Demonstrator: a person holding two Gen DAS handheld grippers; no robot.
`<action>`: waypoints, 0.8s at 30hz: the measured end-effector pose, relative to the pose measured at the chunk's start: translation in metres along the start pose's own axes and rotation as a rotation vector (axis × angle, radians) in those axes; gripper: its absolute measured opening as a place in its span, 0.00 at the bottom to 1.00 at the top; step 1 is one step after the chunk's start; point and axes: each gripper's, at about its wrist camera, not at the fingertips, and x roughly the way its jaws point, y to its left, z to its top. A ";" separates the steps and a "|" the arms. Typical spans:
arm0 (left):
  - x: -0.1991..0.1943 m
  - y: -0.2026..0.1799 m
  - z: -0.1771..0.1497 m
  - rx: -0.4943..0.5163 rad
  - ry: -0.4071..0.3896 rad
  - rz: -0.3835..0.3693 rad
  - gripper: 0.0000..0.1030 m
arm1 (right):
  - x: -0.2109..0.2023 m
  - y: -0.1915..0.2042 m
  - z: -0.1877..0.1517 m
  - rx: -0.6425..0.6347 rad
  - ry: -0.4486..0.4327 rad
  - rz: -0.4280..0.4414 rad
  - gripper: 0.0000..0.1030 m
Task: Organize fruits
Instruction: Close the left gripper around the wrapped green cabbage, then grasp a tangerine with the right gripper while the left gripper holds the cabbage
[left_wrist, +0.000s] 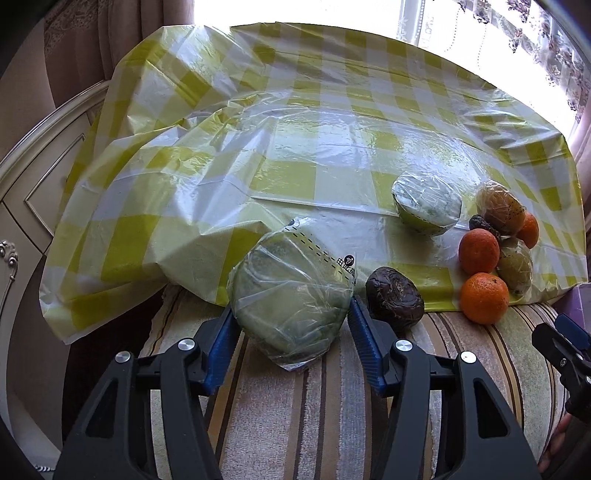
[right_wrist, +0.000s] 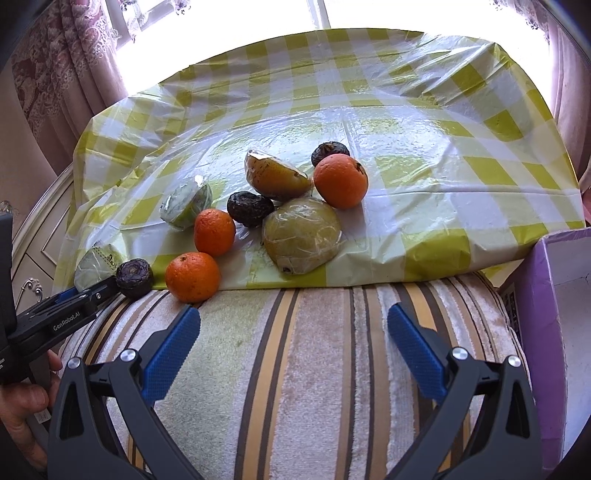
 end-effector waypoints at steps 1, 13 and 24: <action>-0.001 0.002 -0.001 -0.006 -0.001 0.001 0.54 | -0.001 -0.002 0.000 0.007 0.000 0.001 0.99; -0.009 0.008 -0.007 -0.026 -0.031 -0.016 0.54 | 0.001 -0.002 0.007 -0.032 0.009 -0.010 0.99; -0.014 0.008 -0.009 -0.028 -0.042 -0.033 0.54 | 0.002 0.034 0.010 -0.112 0.001 0.053 0.95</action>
